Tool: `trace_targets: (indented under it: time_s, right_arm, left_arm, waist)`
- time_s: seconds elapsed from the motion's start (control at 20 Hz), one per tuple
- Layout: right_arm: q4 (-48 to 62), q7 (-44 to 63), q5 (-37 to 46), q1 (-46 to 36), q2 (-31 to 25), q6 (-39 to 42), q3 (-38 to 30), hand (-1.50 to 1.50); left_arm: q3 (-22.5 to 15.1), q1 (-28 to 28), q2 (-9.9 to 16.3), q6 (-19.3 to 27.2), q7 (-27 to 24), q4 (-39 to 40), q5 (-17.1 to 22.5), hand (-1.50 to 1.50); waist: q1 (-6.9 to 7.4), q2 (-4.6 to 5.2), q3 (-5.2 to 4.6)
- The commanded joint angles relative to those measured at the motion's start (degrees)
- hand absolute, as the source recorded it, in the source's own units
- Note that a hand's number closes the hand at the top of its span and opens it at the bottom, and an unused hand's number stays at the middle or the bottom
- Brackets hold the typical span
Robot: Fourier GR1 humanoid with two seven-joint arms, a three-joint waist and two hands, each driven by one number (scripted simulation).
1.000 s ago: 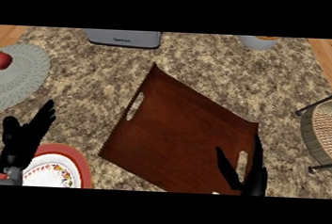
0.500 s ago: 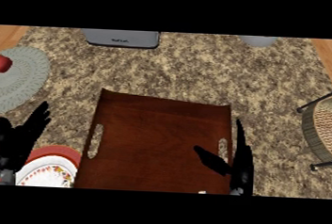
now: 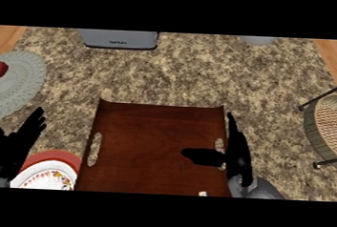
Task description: Pick the cupcake from the tray and place it in the tiered basket
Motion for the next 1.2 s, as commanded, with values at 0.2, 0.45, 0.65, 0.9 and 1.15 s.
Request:
trace_targets:
  time_s: [0.2,0.45,0.65,0.9,1.15]
  right_arm:
    - [-7.8,13.3,7.6,5.3,1.3,-0.2,-0.1,-1.50]
    - [-10.1,10.2,5.9,7.8,1.8,3.7,-2.8,-1.50]
    - [-8.3,5.3,8.5,10.1,5.5,3.7,-3.6,-1.50]
    - [-4.1,-2.8,4.3,12.1,6.2,5.9,-7.0,-1.50]
    - [6.2,-1.4,6.5,2.8,12.6,5.7,-9.6,-1.50]
  left_arm:
    - [1.1,-0.1,-0.3,0.1,0.5,-0.7,-0.8,0.00]
    - [2.8,2.9,0.0,-2.5,-0.5,-2.7,0.0,0.00]
    - [3.1,-1.9,-1.9,-2.2,-2.3,3.4,-3.2,0.00]
    - [3.4,2.3,-2.9,-2.7,0.7,-3.7,-3.4,0.00]
    - [3.3,-0.7,-3.6,-2.8,3.6,-3.3,-4.2,0.00]
  waist:
    - [-0.48,0.11,0.16]
    - [0.03,0.20,0.20]
    - [-0.12,0.26,0.20]
    - [0.09,0.26,0.22]
    - [0.35,0.32,0.23]
